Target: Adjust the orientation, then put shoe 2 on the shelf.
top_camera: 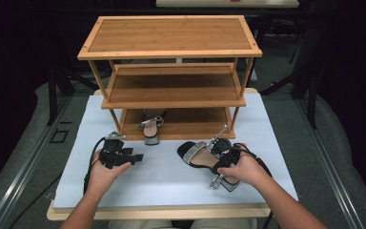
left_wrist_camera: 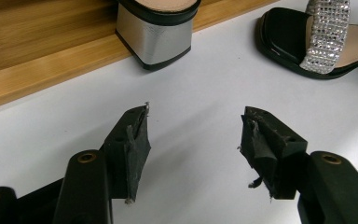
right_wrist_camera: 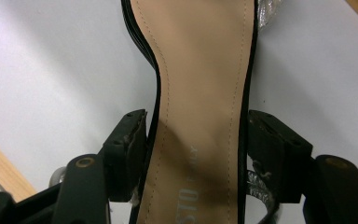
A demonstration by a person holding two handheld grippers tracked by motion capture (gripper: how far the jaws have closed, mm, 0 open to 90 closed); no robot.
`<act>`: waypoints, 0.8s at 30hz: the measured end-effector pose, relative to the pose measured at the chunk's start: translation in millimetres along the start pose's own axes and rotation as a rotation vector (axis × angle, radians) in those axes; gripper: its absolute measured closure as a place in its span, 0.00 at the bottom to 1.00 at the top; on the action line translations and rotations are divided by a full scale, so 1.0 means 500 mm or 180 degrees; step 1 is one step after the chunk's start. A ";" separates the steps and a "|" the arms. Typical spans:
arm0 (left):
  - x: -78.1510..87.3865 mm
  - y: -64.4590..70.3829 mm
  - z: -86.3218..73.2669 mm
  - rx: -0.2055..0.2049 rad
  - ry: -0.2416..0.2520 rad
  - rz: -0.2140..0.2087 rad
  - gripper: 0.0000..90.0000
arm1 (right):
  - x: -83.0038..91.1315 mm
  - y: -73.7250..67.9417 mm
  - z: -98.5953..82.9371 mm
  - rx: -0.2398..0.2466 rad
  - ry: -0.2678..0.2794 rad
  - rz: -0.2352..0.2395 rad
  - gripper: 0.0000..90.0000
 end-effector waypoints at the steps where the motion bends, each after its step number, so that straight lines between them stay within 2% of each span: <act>1: 0.000 -0.001 0.000 -0.0003 -0.0001 -0.0001 0.46 | 0.000 0.001 0.000 -0.0007 -0.0025 -0.0023 0.43; 5: -0.002 -0.001 -0.002 0.0012 -0.0002 -0.0003 0.46 | -0.002 -0.002 0.003 -0.0070 -0.0098 0.0053 0.42; 8: -0.001 0.000 -0.002 0.0011 -0.0008 -0.0004 0.46 | -0.003 0.003 0.003 -0.0089 -0.0172 0.0026 0.42; 9: -0.001 0.000 -0.001 0.0008 -0.0002 -0.0014 0.46 | -0.005 0.000 0.004 -0.0143 -0.0160 0.0113 0.42; 12: -0.001 0.000 -0.001 0.0007 0.0000 -0.0015 0.46 | -0.006 0.003 0.004 -0.0191 -0.0203 0.0097 0.43; 14: -0.002 0.000 -0.002 0.0013 -0.0008 -0.0013 0.46 | -0.007 0.002 0.005 -0.0256 -0.0229 0.0174 0.44; 16: -0.002 0.000 -0.002 0.0014 -0.0003 -0.0014 0.46 | -0.007 0.004 0.005 -0.0259 -0.0268 0.0137 0.44; 17: -0.002 0.001 -0.002 0.0016 -0.0011 -0.0016 0.46 | -0.003 0.005 0.003 -0.0253 -0.0369 0.0129 0.44; 18: -0.002 0.000 -0.002 0.0015 -0.0010 -0.0015 0.46 | -0.007 0.005 0.006 -0.0265 -0.0307 0.0105 0.44; 24: -0.003 -0.001 -0.003 0.0022 -0.0020 -0.0020 0.46 | -0.007 0.003 0.008 -0.0344 -0.0338 0.0105 0.45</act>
Point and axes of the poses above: each handheld gripper's, and its own axes: x roughly backward along the jaws, z roughly out of its top, y roughly to its right, the point moved 8 cm from there along -x, roughly forward along the jaws, and after that the axes turned 6 degrees about z, right-handed, at the moved point
